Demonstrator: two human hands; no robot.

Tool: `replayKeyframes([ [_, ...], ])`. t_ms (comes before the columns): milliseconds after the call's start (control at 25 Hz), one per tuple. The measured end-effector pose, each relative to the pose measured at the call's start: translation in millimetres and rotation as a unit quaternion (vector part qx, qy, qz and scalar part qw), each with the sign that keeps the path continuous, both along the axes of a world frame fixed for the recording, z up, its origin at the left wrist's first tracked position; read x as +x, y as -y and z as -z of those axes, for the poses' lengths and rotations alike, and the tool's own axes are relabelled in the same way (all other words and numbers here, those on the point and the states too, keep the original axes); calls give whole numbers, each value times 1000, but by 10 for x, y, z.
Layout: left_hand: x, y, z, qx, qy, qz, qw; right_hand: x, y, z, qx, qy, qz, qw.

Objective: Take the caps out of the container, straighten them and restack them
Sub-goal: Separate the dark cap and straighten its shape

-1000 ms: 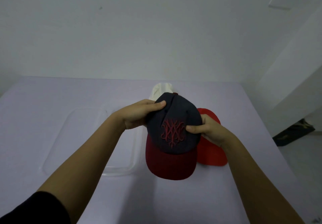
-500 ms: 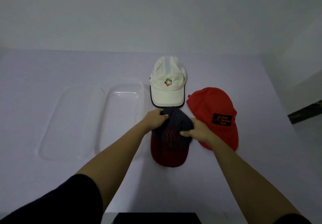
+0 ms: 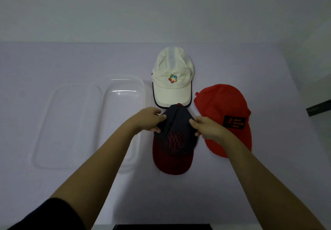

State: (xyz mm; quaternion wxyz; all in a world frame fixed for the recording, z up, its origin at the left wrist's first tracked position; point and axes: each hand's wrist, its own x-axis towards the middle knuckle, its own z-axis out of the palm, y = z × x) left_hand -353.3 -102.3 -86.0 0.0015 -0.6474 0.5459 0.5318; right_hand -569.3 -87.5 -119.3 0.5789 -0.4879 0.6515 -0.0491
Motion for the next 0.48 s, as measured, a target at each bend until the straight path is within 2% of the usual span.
replayKeyframes([
  [80,-47,6,31,26,-51,-36,998,31,37,44,-7,11,36,999],
  [280,-150,85,133,-31,41,-35,998,-44,137,122,-29,-21,63,997],
  [480,-202,100,152,-29,33,-144,989,-4,180,168,-23,-21,79,996],
])
